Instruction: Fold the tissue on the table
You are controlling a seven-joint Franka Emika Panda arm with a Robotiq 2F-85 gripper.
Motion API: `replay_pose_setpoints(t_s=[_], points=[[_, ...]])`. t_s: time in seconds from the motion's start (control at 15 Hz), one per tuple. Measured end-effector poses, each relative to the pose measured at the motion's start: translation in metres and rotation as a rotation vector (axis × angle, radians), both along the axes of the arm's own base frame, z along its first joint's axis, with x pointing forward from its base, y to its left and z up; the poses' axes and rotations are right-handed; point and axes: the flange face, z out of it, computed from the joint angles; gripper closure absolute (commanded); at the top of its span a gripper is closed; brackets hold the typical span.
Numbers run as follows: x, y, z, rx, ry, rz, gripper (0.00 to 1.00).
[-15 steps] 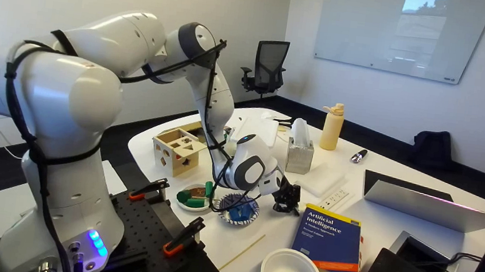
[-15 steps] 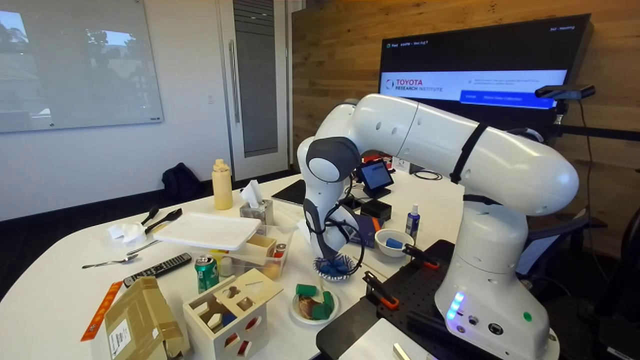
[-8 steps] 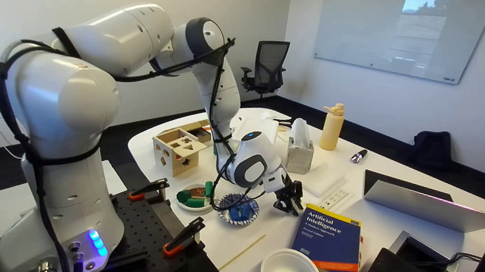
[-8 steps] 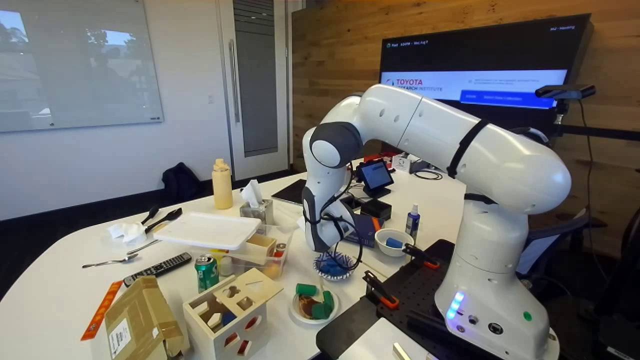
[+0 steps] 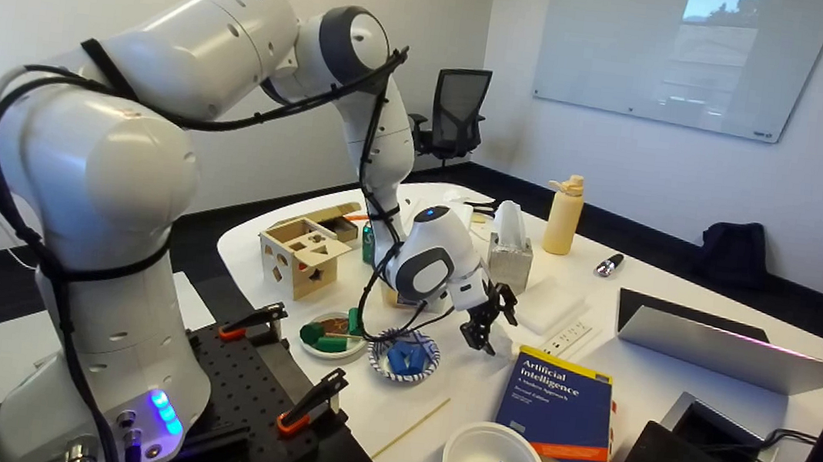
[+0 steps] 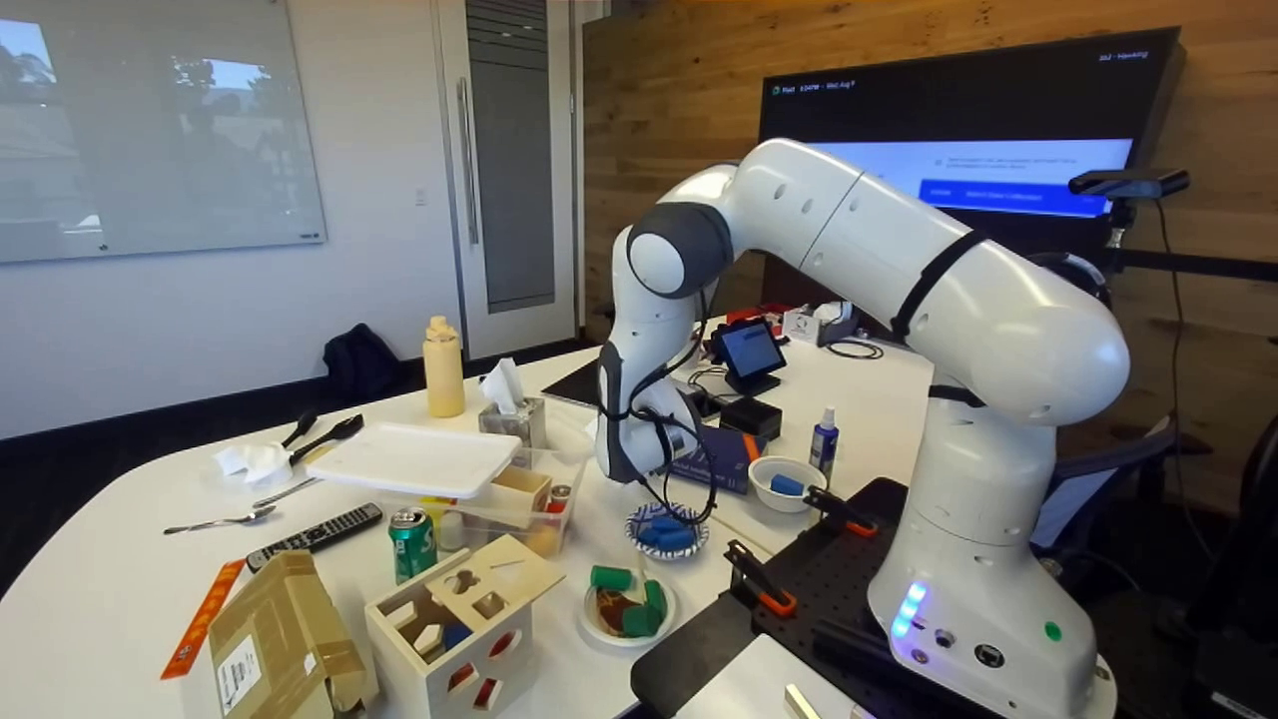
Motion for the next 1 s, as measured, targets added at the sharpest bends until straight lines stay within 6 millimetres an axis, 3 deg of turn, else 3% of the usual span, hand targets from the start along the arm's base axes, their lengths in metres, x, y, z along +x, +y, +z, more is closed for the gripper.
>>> replay_pose_setpoints(t_s=[0.47, 1.0], points=[[-0.018, -0.014, 0.067, -0.013, 0.013, 0.019, 0.0], [-0.046, -0.007, 0.097, -0.028, 0.097, 0.152, 0.0]])
